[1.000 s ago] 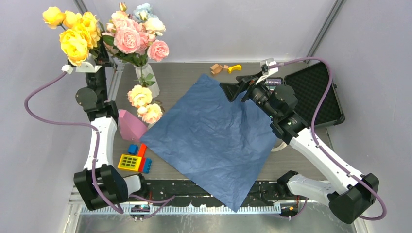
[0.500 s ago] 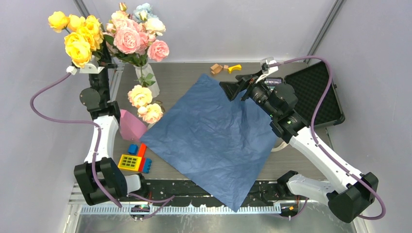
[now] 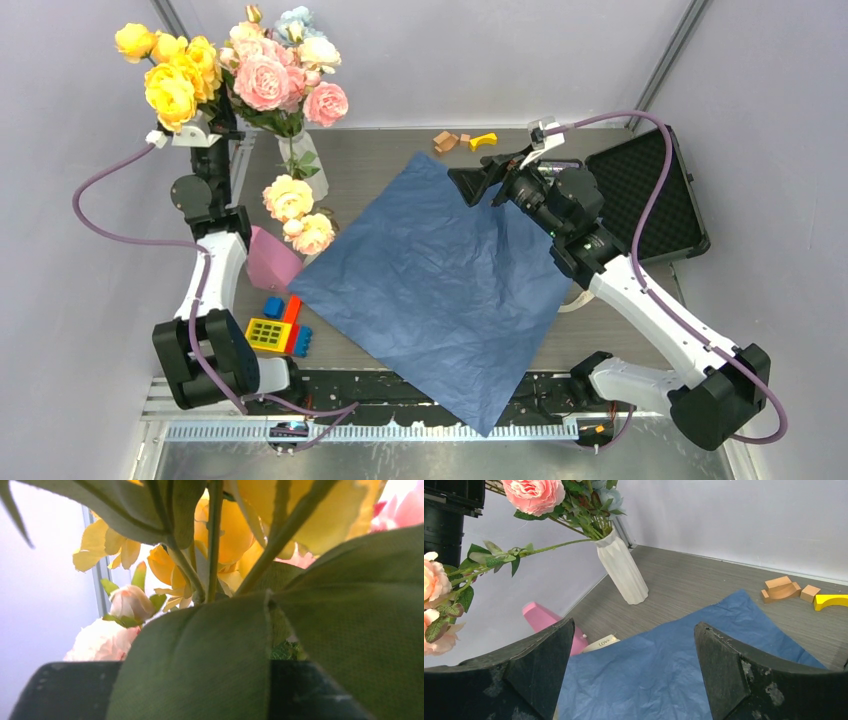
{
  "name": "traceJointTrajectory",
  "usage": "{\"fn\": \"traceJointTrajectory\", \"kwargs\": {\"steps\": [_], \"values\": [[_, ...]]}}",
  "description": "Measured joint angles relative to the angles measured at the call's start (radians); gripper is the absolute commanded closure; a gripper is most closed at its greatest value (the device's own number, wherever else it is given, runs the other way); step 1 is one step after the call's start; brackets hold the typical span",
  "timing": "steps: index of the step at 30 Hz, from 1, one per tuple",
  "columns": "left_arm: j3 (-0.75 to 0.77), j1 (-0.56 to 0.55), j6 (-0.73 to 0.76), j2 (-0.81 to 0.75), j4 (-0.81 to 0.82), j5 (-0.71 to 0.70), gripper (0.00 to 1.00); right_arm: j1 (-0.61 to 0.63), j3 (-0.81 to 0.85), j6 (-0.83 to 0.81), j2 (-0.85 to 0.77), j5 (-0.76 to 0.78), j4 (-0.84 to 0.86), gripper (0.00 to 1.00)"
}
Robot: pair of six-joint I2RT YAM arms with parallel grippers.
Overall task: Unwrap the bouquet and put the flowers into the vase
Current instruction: Insert the fake flower into the vase.
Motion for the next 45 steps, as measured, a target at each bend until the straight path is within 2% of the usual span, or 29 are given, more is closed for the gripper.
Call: {"fn": "traceJointTrajectory", "kwargs": {"steps": [29,45], "values": [[-0.071,-0.018,-0.006,0.031,0.052,0.008,1.0,-0.012,0.005,0.02,0.022,-0.019,0.019,0.06],[-0.084,-0.024,-0.054,0.051,0.107,-0.067,1.0,-0.016,0.005,0.04,0.024,-0.025,0.039,0.05]]}}
